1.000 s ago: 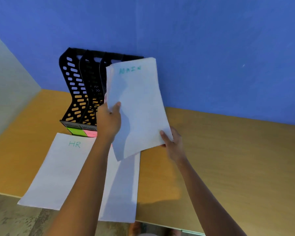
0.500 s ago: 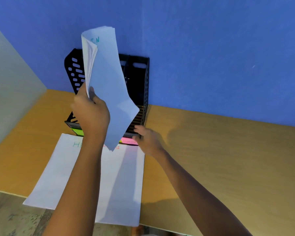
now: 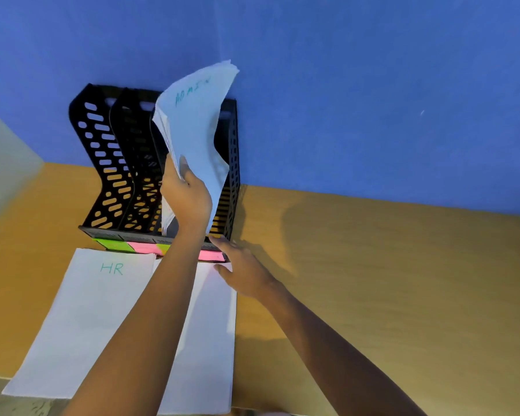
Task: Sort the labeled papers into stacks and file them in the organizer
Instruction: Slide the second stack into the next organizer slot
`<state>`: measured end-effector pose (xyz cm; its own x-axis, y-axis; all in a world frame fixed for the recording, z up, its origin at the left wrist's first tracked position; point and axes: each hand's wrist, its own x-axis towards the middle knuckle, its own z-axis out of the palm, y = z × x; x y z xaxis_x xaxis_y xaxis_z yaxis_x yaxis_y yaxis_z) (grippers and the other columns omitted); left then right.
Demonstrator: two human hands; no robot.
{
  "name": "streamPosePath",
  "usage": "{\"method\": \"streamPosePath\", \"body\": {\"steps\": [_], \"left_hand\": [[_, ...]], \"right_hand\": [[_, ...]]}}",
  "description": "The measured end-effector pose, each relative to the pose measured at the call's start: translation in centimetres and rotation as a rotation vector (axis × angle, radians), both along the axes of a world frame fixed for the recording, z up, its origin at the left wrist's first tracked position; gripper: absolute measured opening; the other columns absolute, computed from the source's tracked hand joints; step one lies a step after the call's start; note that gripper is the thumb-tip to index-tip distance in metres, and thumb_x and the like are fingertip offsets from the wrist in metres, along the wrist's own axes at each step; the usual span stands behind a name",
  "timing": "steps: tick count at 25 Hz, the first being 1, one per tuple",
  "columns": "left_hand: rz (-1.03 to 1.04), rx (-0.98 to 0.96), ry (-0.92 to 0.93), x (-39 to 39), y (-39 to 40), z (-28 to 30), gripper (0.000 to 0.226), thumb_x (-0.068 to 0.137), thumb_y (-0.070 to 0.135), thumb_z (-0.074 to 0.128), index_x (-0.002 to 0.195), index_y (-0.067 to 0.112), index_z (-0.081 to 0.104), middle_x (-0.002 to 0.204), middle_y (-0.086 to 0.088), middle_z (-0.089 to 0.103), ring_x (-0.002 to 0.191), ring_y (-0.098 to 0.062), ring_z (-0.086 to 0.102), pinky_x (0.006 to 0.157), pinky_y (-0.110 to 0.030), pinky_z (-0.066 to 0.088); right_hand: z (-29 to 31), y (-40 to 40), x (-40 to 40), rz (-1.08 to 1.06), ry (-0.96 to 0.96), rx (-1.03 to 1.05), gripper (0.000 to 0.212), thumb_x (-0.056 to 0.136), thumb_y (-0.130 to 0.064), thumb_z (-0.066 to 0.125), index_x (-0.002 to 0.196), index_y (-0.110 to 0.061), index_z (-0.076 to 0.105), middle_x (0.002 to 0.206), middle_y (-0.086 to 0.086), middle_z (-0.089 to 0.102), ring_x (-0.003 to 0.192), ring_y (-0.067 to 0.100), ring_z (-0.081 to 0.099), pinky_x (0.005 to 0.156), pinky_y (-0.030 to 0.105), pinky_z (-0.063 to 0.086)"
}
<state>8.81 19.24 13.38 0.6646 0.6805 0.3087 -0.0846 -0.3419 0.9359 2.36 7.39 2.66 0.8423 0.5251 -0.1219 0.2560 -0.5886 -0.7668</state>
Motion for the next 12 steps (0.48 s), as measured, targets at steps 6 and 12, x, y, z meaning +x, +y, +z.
{"method": "streamPosePath", "body": {"steps": [6, 12], "left_hand": [[-0.083, -0.221, 0.156, 0.0, -0.4, -6.8, 0.020, 0.105, 0.023, 0.041, 0.105, 0.027, 0.061, 0.074, -0.002, 0.061, 0.058, 0.000, 0.052, 0.069, -0.029, 0.048], [-0.252, -0.093, 0.112, -2.1, -0.3, -9.9, 0.061, 0.087, -0.011, 0.047, 0.145, 0.009, 0.047, 0.137, -0.007, 0.058, 0.122, 0.001, 0.055, 0.094, -0.003, 0.042]], "right_hand": [[-0.7, -0.1, 0.4, 0.023, -0.076, 0.040, 0.057, 0.098, -0.015, 0.056, 0.151, -0.024, 0.037, 0.156, -0.004, 0.041, 0.145, 0.015, 0.035, 0.120, 0.031, 0.025], [-1.4, -0.2, 0.3, 0.005, -0.102, 0.128, 0.046, 0.096, -0.013, 0.060, 0.140, -0.020, 0.049, 0.141, -0.002, 0.057, 0.130, 0.017, 0.052, 0.106, 0.030, 0.045]]}}
